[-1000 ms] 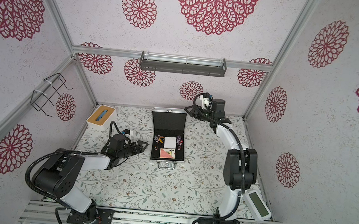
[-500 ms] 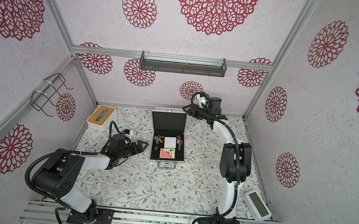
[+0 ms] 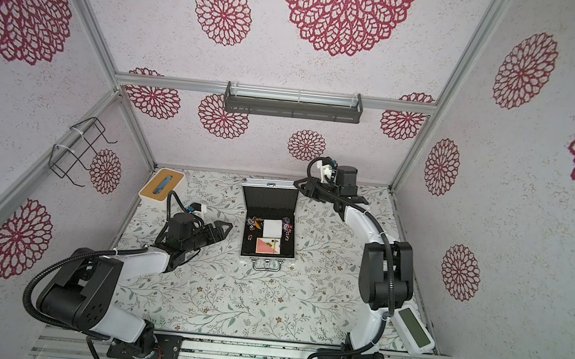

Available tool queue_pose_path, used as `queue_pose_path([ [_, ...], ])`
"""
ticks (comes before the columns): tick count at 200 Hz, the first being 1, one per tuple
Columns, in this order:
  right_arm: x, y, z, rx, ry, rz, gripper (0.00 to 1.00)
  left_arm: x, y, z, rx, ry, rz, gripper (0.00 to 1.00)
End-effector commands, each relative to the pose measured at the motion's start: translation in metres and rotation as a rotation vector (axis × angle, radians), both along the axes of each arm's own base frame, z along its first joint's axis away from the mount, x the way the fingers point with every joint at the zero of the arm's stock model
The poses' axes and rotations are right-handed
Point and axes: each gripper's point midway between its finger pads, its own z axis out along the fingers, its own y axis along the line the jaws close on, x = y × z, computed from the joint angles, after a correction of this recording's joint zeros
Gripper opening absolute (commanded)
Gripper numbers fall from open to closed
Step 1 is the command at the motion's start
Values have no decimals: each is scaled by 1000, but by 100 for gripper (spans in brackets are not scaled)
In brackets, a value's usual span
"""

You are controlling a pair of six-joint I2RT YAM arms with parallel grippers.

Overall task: Close the poker set cases
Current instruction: Close the lid of the poker set case, then adjust the poker set case at the center of the board.

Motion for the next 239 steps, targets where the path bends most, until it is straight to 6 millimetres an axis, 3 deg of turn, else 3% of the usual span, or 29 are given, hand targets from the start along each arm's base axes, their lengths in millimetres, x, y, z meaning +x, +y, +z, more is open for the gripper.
queue_pose_path([
  [1, -11, -1, 24, 34, -56, -13, 45, -3, 14, 5, 26, -8, 38, 83],
  [43, -40, -8, 14, 16, -43, -20, 45, -10, 34, 25, 45, -43, 91, 83],
  [76, -68, -15, -5, -13, -8, -28, 45, -15, 44, 44, 61, -71, 109, 84],
  [128, -92, -20, -40, -60, 55, -35, 45, -13, 43, 57, 66, -84, 91, 84],
  [155, -97, -20, -57, -93, 84, -47, 46, -1, 16, 55, 119, -61, -7, 85],
  [184, -97, -21, -88, -165, 126, -66, 56, 14, -24, 35, 177, 0, -126, 85],
  [215, -76, -25, -119, -244, 154, -88, 63, 29, -44, 7, 170, 50, -156, 85],
  [239, -51, -16, -132, -244, 167, -64, 66, 32, -52, -7, 150, 68, -161, 86],
])
